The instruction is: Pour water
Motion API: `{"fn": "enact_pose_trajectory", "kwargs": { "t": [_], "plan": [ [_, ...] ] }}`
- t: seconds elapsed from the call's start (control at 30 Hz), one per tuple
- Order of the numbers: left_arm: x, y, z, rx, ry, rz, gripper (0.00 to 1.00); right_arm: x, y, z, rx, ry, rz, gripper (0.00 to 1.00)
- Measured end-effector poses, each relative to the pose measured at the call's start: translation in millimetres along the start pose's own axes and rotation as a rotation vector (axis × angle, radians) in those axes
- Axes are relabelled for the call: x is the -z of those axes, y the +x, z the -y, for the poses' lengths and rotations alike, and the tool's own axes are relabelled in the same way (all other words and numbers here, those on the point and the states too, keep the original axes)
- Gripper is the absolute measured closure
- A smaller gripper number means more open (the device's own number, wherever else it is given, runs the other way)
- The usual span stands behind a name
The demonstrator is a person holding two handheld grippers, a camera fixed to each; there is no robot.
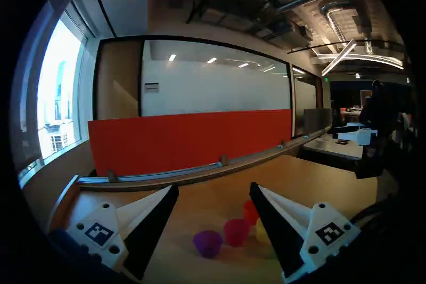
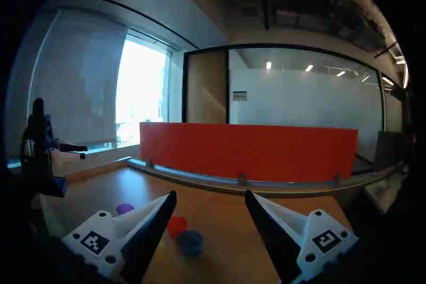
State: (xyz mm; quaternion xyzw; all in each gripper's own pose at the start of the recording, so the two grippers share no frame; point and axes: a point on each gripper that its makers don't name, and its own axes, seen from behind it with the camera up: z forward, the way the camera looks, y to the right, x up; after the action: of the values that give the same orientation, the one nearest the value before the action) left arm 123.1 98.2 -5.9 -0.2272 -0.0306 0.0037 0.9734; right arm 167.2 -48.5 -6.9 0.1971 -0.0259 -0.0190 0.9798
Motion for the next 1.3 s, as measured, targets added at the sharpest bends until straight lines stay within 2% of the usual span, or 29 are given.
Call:
{"fn": "enact_pose_trajectory", "kwargs": {
  "t": [0.1, 0.2, 0.47, 0.67, 1.0, 1.3],
  "plan": [
    [-2.8, 0.8, -12.3, 0.010, -0.058, -0.002, 0.00, -0.2, 0.6, 5.7, 0.016, 0.046, 0.002, 0.01],
    [-4.2, 4.5, -19.3, 0.009, -0.099, -0.008, 0.01, -0.6, -1.1, 10.7, 0.022, 0.086, 0.007, 0.01],
    [-8.9, -0.8, -31.4, -0.003, -0.182, 0.015, 0.00, -0.2, -5.0, 24.5, 0.028, 0.173, 0.043, 0.01],
    [-11.4, -21.5, -46.4, -0.020, -0.262, 0.079, 0.00, -0.5, -13.3, 28.9, 0.059, 0.201, 0.098, 0.01],
    [-9.1, -60.0, -82.8, -0.072, -0.419, 0.180, 0.00, -2.8, -32.9, 35.0, 0.083, 0.250, 0.195, 0.01],
    [-11.4, -88.8, -105.0, -0.122, -0.503, 0.241, 0.00, -12.6, -46.7, 36.3, 0.093, 0.271, 0.247, 0.00]
  ]
}}
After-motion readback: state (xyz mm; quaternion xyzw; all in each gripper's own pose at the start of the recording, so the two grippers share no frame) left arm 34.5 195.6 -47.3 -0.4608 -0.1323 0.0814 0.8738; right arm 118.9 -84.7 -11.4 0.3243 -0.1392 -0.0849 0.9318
